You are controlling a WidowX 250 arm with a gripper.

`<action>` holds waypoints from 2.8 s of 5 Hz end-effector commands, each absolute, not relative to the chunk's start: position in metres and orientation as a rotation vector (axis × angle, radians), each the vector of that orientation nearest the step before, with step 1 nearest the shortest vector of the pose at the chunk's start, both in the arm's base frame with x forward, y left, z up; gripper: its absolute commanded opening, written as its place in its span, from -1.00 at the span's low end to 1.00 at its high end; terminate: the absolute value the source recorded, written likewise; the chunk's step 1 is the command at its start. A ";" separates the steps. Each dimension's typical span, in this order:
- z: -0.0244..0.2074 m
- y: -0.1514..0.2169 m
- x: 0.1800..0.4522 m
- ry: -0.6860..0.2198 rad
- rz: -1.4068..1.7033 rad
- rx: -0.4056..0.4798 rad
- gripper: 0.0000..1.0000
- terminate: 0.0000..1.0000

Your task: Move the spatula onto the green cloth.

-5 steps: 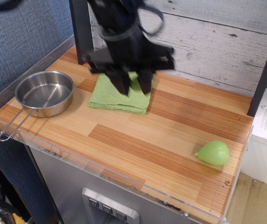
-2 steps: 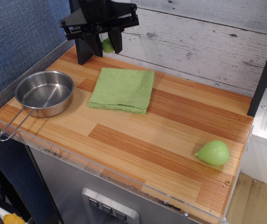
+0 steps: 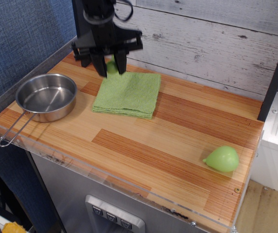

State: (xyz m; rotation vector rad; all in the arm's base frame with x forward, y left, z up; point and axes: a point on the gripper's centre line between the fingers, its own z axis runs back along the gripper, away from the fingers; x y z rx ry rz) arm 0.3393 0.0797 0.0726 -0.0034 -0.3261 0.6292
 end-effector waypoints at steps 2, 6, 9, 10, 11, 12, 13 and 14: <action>0.042 0.081 0.333 -0.287 0.617 0.029 -1.00 -1.00; 0.046 0.082 0.322 -0.247 0.621 0.051 1.00 -1.00; 0.132 0.077 0.307 -0.456 0.654 -0.010 1.00 -1.00; 0.156 0.070 0.287 -0.565 0.564 0.006 1.00 -1.00; 0.156 0.070 0.287 -0.565 0.564 0.006 1.00 -1.00; 0.156 0.070 0.287 -0.565 0.564 0.006 1.00 -1.00; 0.156 0.070 0.287 -0.565 0.564 0.006 1.00 -1.00; 0.156 0.070 0.287 -0.565 0.564 0.006 1.00 -1.00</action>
